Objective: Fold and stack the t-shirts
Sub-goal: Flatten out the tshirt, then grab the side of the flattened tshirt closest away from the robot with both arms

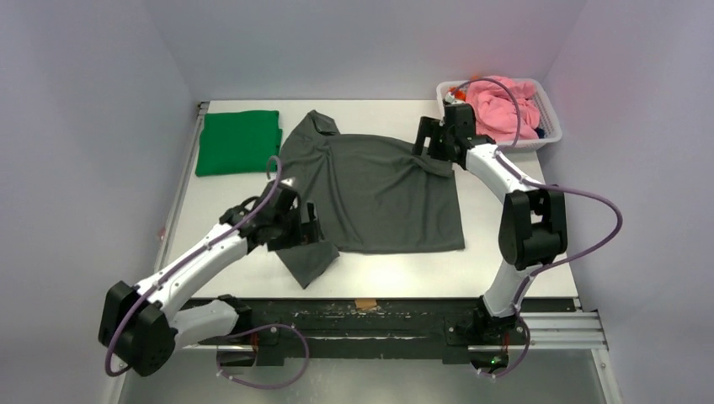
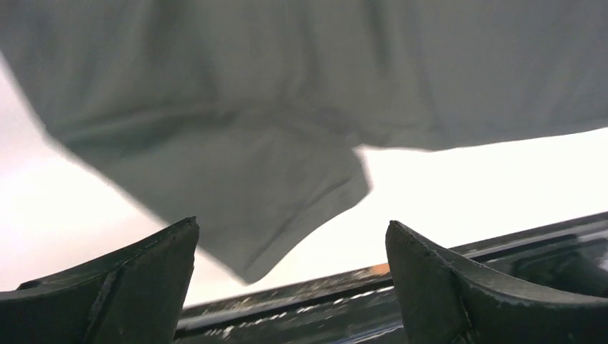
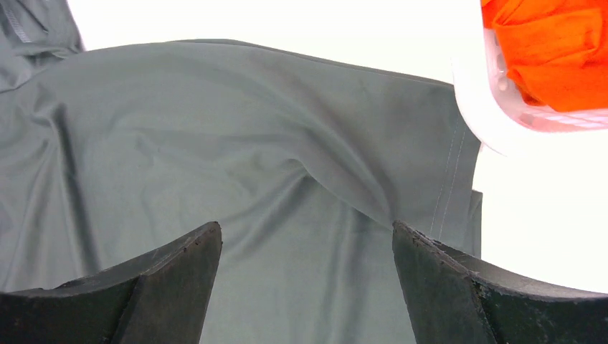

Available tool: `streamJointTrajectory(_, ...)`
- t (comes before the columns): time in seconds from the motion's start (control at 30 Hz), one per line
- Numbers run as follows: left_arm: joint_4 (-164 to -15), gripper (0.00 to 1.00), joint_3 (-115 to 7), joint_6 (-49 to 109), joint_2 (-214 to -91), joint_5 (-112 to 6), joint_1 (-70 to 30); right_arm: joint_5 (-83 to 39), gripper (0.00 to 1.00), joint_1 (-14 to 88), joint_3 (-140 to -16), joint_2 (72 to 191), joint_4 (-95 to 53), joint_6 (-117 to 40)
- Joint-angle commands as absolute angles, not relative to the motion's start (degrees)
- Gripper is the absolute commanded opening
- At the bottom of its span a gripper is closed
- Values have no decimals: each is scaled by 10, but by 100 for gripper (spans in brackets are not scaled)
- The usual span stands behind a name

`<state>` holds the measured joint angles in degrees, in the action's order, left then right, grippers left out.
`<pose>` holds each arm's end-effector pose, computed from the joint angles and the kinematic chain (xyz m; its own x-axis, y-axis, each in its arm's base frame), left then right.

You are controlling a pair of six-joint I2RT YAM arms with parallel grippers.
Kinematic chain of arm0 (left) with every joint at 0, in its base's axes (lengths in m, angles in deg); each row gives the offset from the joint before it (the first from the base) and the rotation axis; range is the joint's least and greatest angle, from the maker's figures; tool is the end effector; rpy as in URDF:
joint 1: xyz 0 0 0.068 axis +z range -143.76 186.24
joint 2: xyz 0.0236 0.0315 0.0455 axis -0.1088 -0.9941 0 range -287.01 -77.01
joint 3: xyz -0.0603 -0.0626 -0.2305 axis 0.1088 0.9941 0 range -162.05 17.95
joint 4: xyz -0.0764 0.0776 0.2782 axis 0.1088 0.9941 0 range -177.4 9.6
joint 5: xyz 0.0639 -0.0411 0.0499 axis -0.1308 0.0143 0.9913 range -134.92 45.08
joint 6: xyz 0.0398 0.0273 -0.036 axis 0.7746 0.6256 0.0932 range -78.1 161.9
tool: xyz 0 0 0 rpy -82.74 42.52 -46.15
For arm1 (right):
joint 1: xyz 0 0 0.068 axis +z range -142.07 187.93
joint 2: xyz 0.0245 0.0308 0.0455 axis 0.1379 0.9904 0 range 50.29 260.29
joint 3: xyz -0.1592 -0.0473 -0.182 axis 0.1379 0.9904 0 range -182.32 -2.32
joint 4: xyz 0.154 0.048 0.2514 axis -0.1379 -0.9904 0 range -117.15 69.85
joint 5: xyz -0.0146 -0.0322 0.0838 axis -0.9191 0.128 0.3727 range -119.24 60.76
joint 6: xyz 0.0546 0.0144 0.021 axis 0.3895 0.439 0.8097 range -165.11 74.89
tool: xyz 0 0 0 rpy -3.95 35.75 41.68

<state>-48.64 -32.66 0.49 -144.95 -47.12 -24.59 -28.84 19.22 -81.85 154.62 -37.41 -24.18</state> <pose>0.2453 -0.1484 0.2070 -0.8854 -0.2411 -0.3974 -0.0734 0.9167 -0.3928 0.4412 0.0884 0.1984 -0.6855 0.2273 -0.6917 0.0470 0.9618 0.2696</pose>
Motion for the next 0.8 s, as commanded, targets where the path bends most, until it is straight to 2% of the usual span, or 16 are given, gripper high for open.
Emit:
streamJointTrajectory(0.0,-462,97,-203,-67,-1344,-420,-258,-317,87,208,-778,1487,-342,-241)
streamJointTrajectory(0.17,-459,86,-109,-106,-1286,-424,-262,-367,88,210,-652,1381,-319,-166)
streamJointTrajectory(0.3,-540,71,-76,-114,-1303,-453,-262,-382,88,210,-534,1288,-289,-95)
streamJointTrajectory(0.4,-580,58,-82,-103,-1361,-470,-263,-391,87,210,-471,1222,-294,-74)
streamJointTrajectory(0.53,-614,36,-97,-89,-1438,-494,-263,-427,87,210,-410,1151,-323,-61)
streamJointTrajectory(0.63,-599,0,-114,-89,-1466,-497,-266,-449,87,210,-373,1102,-360,-28)
streamJointTrajectory(0.77,-530,0,-127,-94,-1442,-457,-281,-459,86,210,-343,1059,-416,3)
